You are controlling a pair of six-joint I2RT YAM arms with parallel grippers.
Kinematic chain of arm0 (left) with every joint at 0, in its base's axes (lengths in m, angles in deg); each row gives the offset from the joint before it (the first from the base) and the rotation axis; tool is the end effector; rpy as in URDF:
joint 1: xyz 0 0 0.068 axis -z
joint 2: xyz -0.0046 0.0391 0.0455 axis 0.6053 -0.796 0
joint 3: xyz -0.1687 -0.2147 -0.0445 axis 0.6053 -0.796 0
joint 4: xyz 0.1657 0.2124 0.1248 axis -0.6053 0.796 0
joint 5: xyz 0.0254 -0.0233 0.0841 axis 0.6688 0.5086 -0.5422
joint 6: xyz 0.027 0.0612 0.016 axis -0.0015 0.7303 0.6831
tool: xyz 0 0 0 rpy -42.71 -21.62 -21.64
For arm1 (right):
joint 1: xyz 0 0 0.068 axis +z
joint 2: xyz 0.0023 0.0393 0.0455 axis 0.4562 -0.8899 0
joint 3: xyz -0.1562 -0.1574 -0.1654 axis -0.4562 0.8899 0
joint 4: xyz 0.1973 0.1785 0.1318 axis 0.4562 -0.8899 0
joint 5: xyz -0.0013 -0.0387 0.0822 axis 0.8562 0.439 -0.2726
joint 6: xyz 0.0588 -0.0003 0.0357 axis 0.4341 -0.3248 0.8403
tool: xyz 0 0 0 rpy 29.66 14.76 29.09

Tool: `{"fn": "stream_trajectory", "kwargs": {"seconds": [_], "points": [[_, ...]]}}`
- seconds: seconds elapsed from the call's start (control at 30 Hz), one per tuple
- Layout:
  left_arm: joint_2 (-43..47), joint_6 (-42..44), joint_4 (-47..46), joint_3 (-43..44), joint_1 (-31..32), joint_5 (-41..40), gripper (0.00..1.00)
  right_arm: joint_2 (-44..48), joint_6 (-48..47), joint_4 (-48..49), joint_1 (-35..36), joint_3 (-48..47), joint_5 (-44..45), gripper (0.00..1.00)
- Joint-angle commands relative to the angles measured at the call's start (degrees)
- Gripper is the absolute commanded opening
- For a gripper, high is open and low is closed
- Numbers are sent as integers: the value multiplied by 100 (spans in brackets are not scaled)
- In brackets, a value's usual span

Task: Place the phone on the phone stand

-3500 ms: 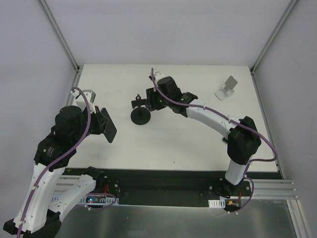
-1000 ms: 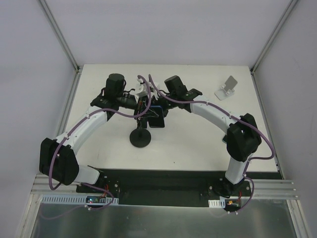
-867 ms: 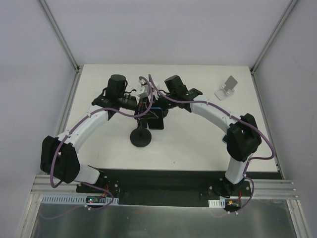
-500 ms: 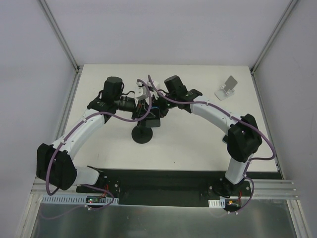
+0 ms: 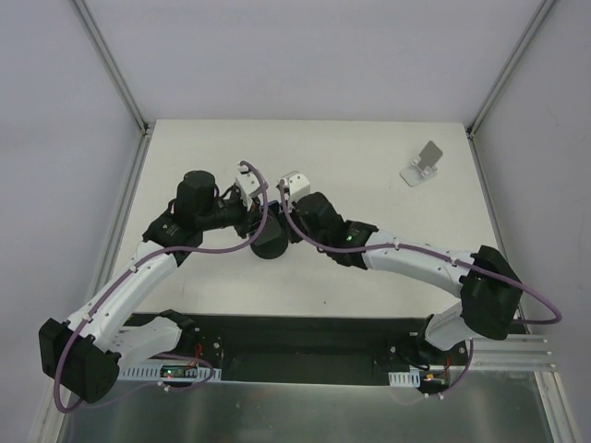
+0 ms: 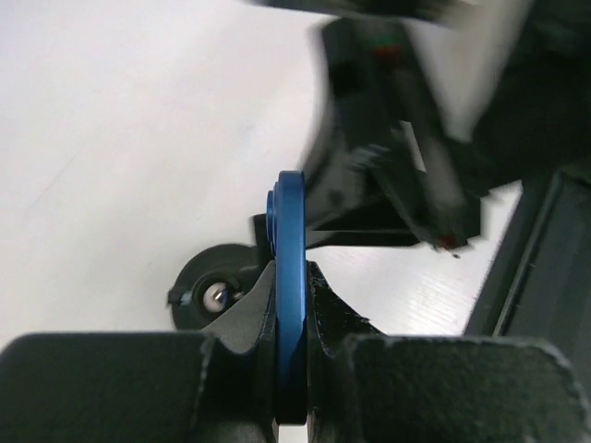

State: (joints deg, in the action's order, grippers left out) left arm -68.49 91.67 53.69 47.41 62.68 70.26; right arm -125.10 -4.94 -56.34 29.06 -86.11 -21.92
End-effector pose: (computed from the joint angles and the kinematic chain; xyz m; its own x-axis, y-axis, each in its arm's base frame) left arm 0.2427 -0.1504 0.3295 -0.0700 0.2448 -0.9670 0.8831 0.4661 0.0541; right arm 0.2332 0.3360 0.2752 -0.1636 -0.3310 -0.9293 -0.7680 0.6340 -0.0906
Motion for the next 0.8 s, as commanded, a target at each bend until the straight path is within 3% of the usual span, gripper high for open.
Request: {"fn": "stream_trajectory", "kwargs": {"seconds": [0.0, 0.37, 0.63, 0.77], "points": [[84, -420, -466, -311, -12, -2242, 0, 542, 779, 1173, 863, 102, 3037, 0], [137, -789, -1662, -918, 340, -3254, 0, 594, 850, 1156, 1973, -171, 4568, 0], [-179, -974, -1822, -875, 489, -3439, 0, 805, 771, 1201, 2474, 242, 5104, 1], [-320, -1053, -1918, -892, 691, -3947, 0, 858, 683, 1235, 2614, 348, 5446, 0]]}}
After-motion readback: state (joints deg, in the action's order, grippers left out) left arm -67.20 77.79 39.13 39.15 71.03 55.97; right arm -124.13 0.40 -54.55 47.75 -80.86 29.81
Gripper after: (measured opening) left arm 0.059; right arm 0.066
